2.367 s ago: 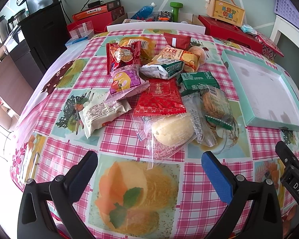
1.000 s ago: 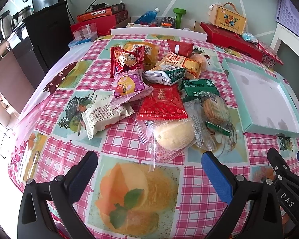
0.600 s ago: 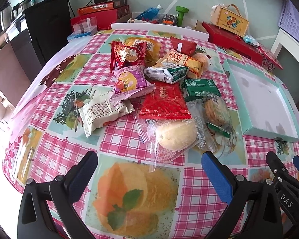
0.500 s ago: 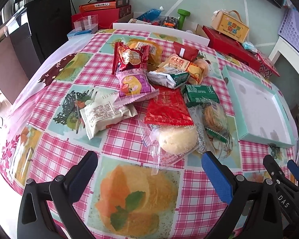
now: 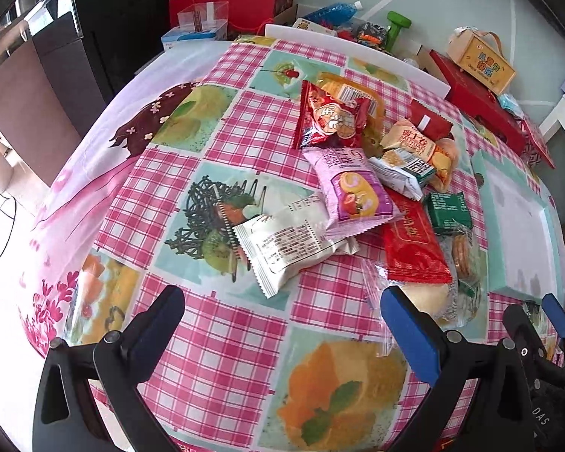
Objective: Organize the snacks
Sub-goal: 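Grasp the white printed packet with the left tool while the right tool grasps the clear bagged bun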
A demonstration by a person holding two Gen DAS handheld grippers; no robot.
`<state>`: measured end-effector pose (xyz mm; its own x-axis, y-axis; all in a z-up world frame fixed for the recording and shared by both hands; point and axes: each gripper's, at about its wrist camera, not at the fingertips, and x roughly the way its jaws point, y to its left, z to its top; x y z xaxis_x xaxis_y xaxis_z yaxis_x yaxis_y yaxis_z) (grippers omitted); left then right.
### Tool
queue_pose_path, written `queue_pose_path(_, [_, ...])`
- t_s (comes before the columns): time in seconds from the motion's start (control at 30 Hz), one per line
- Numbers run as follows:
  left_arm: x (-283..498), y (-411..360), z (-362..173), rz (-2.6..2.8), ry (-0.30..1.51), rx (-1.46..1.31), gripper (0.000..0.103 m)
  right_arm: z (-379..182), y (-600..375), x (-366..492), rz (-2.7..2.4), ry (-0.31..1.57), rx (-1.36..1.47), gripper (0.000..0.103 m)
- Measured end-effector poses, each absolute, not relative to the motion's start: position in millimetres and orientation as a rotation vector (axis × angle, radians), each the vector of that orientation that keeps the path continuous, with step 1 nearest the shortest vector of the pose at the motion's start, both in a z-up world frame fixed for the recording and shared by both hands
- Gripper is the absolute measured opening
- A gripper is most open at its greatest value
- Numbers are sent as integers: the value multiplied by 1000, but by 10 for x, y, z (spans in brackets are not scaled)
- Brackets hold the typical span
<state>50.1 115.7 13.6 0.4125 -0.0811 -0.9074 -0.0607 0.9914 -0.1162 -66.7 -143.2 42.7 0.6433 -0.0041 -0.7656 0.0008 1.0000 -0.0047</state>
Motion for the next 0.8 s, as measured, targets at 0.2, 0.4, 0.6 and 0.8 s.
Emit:
queue_pose_path(0.2, [684, 1309, 25, -4, 1194, -121, 103, 203, -1059, -485, 104, 956, -76, 103])
queue_pose_path(0.4, [889, 1178, -129, -73, 1239, -9, 103, -8, -846, -316, 171, 1025, -117, 103])
queue_pose_path(0.6, [1094, 991, -292, -100, 1265, 152, 103, -192, -719, -206, 206, 1094, -144, 103])
queue_pose_path(0.8, [1212, 871, -406, -139, 1264, 182, 97, -243, -687, -147, 202, 1098, -152, 101])
